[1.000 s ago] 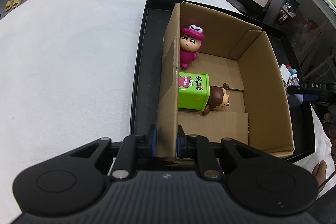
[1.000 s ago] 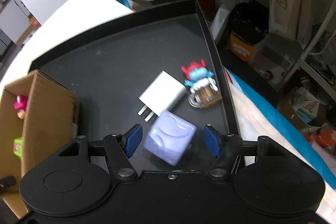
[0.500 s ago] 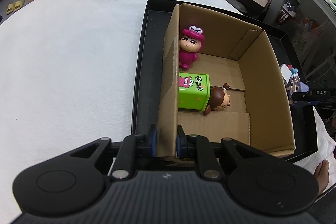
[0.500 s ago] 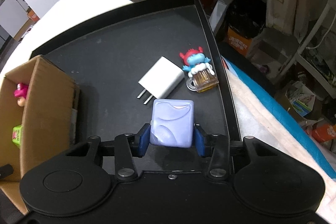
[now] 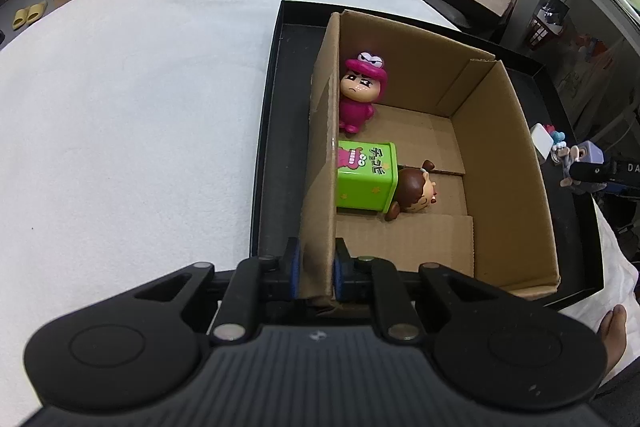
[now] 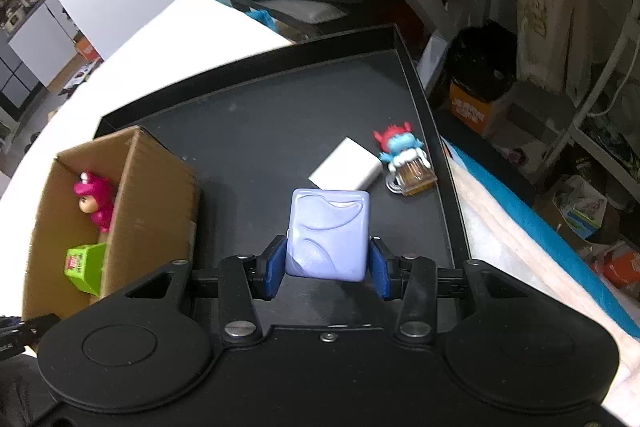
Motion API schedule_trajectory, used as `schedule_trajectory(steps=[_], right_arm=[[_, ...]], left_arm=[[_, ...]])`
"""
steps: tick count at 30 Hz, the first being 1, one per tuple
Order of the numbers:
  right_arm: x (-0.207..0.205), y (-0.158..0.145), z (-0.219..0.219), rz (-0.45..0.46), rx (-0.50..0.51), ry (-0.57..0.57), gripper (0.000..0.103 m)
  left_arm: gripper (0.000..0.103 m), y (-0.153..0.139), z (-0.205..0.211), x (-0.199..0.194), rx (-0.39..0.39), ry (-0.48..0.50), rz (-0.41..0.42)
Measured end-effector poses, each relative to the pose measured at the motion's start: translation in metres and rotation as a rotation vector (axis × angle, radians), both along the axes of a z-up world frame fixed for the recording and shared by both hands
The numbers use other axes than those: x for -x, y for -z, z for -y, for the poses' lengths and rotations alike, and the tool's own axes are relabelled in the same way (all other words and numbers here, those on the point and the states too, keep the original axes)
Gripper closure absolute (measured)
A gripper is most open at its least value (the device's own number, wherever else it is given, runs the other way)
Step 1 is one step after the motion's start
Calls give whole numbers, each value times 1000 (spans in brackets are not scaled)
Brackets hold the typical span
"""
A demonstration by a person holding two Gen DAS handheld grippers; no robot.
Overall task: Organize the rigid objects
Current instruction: 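Carry the lavender cube with the right gripper into the box and release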
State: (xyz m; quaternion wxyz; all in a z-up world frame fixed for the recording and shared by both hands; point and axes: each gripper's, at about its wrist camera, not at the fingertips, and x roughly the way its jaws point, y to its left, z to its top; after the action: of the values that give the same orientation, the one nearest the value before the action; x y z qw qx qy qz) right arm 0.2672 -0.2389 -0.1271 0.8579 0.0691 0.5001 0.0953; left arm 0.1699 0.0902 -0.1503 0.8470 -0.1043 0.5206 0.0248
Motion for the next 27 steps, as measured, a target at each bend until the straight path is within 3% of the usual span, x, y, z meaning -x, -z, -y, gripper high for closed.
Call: schedule_trajectory(steps=[14,27], right_arm=[[7,-24,-22,72,1,-46,60],[14,-52,-87,144,25,-198,60]], left_arm=[[90,0,0,2,0,6,5],[89,0,-3,1,17,11,8]])
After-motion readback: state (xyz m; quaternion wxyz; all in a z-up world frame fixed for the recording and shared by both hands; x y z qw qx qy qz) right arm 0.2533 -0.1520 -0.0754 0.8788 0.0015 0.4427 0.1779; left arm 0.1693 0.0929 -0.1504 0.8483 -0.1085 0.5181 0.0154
